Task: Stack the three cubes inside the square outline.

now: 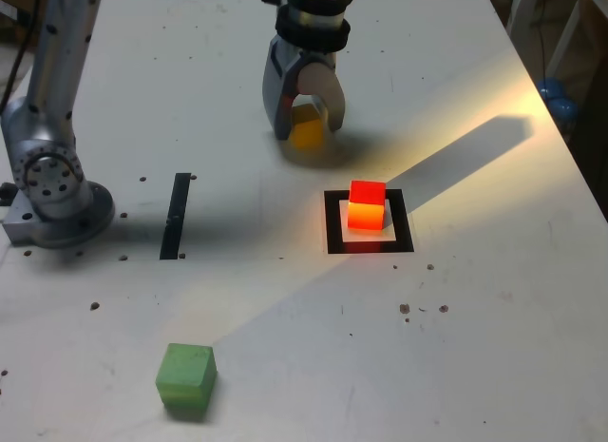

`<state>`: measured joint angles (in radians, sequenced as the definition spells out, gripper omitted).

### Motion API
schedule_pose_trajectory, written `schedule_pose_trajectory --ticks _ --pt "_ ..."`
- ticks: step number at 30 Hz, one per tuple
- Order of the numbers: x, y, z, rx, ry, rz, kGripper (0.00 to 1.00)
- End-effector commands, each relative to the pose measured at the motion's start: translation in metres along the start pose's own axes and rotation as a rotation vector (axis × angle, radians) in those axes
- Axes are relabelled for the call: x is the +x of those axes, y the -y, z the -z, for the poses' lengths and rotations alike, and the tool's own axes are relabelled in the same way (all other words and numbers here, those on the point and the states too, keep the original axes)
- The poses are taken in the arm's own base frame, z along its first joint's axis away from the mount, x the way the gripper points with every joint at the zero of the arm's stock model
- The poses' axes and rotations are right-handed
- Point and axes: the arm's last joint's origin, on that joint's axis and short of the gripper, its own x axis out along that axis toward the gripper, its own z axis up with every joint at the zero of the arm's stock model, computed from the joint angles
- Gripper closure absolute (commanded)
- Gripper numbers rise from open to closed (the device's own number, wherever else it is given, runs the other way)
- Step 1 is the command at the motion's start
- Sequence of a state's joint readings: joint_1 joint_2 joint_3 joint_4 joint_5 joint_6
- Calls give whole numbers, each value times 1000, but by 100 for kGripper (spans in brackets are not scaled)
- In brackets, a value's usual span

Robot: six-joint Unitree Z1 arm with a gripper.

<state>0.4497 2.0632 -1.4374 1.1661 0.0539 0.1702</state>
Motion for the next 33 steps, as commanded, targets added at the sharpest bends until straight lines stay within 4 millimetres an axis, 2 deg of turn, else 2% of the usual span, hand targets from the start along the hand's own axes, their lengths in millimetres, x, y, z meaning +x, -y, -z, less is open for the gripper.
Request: schedule_pose_trajectory --ticks 1,7,13,21,33 --pt "-1 -1 -1 0 4 1 69" --pt "-10 2 -2 11 23 -12 69" --pt "-35 19 -3 64 46 -50 69" --pt "-74 73 -2 185 91 -101 69" --pt "-79 145 -3 303 101 -105 69"
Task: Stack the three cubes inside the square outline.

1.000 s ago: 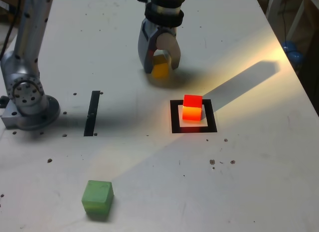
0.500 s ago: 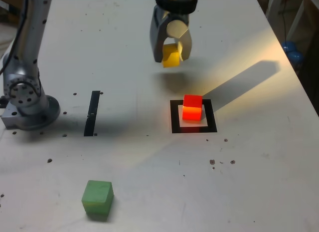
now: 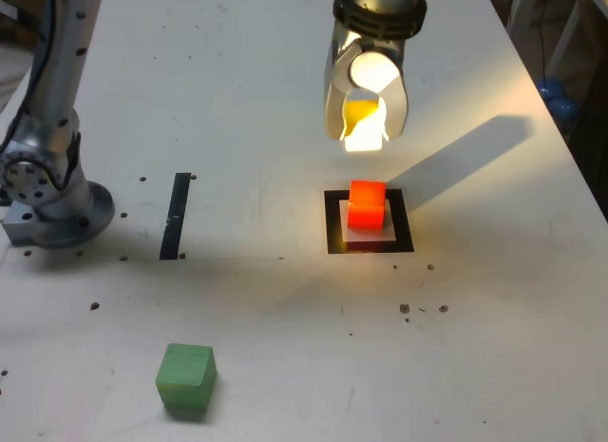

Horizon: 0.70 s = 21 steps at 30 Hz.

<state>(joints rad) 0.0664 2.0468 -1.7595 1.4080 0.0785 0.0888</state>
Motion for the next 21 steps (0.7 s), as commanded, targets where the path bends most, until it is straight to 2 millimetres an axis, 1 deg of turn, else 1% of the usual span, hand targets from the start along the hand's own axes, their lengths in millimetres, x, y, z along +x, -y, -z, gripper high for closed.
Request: schedule_pose_trajectory --ticks 1,5,9,14,19,20,21 --pt "0 14 -4 21 -6 1 69" --pt "2 35 -9 46 -9 1 69" --pt "4 48 -12 60 -14 7 69" --pt "9 54 -14 68 -27 14 69" --pt "13 55 -15 69 -39 15 68" --pt "14 55 -15 70 -40 15 66" --pt "15 55 -15 71 -41 16 60"
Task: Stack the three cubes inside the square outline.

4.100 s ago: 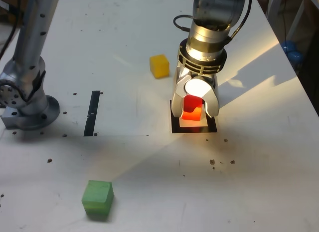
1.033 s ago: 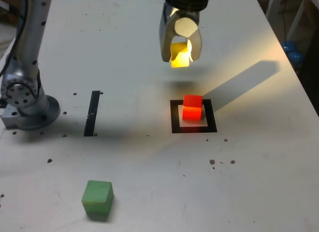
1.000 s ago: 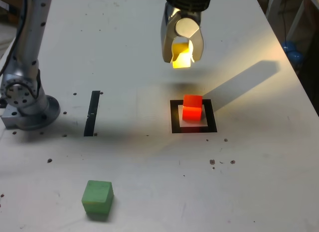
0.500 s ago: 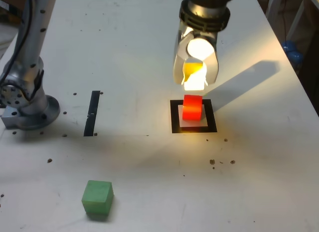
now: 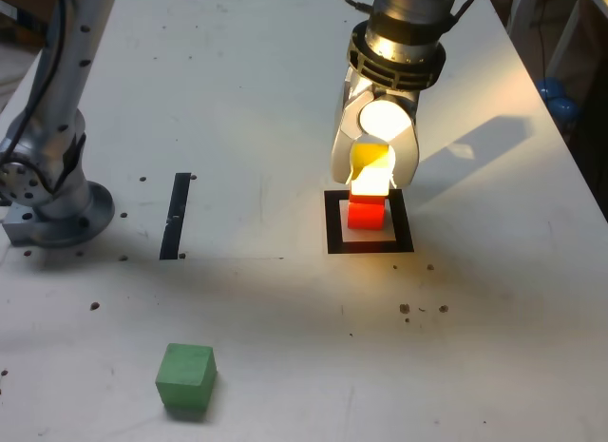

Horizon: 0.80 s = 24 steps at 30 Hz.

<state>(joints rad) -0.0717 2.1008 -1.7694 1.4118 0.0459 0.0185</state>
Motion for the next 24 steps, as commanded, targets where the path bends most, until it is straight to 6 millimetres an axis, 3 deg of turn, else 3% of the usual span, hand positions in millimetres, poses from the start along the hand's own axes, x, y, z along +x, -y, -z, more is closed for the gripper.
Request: schedule_pose_trajectory --ticks 1,4,6,17,24 --pt "3 1 -2 4 -4 4 50" --pt "6 2 -2 9 -10 16 16" --pt "8 2 -1 10 -13 23 2" --pt "-3 1 11 4 16 4 0" --pt "-22 -1 57 -20 61 -38 0"
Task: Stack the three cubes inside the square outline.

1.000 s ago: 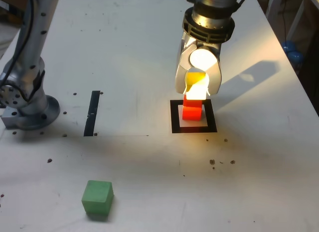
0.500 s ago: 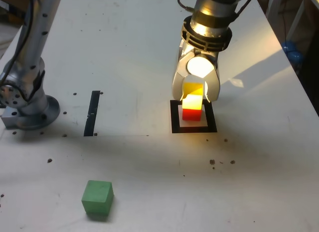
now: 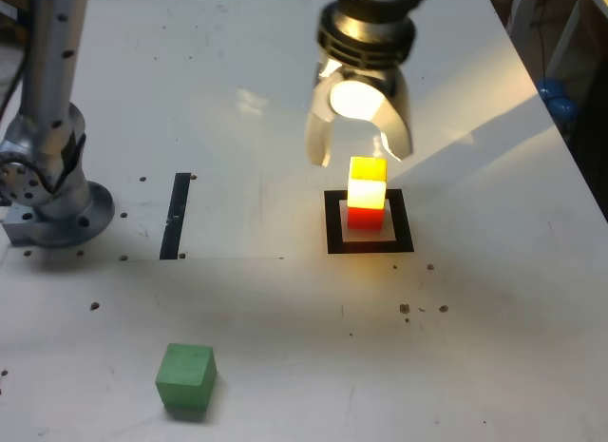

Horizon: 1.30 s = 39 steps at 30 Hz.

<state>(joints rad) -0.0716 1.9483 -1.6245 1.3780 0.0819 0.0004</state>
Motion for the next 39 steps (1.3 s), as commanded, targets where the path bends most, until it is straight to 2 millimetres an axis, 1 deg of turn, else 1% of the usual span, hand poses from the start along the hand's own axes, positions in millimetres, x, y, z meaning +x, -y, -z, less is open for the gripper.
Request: schedule_pose_trajectory --ticks 1,5,9,16,20,24,32,36,39 --pt "-7 1 17 2 20 -2 0" --pt "-4 9 44 13 -1 -3 0" --pt "1 22 68 27 -31 -7 0" --pt "10 57 100 69 -64 1 1" --pt "14 78 114 83 -85 15 1" --pt "15 102 125 98 -96 24 1" --pt "16 148 139 107 -121 50 1" --pt "18 169 142 112 -136 72 1" --pt "20 185 139 125 -142 84 1"
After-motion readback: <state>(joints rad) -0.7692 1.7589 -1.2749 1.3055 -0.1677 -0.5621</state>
